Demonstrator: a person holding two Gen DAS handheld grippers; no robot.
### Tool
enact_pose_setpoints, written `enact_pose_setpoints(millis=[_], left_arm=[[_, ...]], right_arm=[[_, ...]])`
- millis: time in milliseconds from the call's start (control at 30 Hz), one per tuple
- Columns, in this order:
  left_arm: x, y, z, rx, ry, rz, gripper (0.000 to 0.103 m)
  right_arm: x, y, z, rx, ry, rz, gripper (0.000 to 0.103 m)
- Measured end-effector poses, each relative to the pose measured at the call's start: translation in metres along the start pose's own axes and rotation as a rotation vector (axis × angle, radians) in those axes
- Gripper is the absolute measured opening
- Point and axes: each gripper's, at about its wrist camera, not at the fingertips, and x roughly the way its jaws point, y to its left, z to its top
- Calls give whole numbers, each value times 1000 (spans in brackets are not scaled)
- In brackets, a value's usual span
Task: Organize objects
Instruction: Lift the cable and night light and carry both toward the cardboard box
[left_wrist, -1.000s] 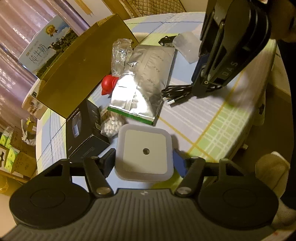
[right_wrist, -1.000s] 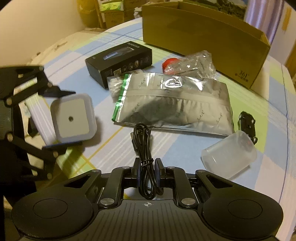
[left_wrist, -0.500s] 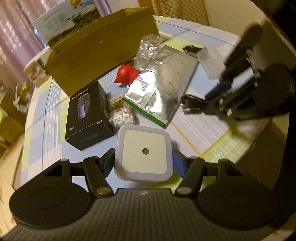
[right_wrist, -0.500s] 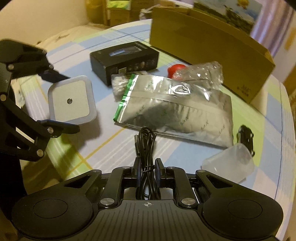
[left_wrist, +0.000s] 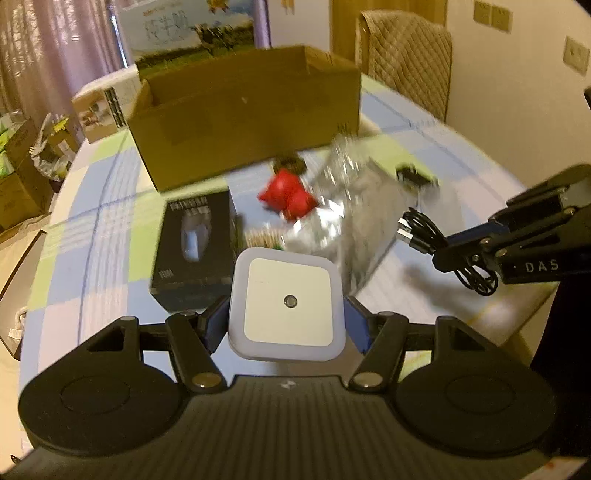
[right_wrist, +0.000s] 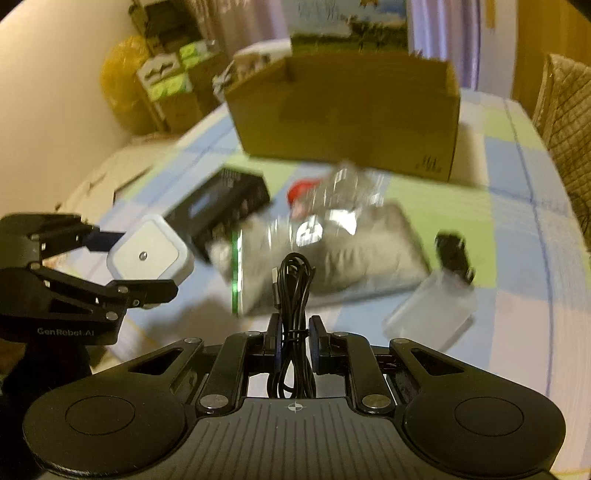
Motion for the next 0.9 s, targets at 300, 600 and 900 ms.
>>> enact_pose_setpoints(millis=[300, 600, 900], left_arm=[[-16, 35, 79, -90, -93, -12, 61], [15, 75, 178, -151, -182, -17, 61], [83, 110, 229, -224, -159, 11, 61]], right_arm=[[-25, -12, 81, 19, -113, -29, 11], [-5, -55, 179, 69, -168, -58, 11], [46, -104, 244, 227, -202, -62, 11]])
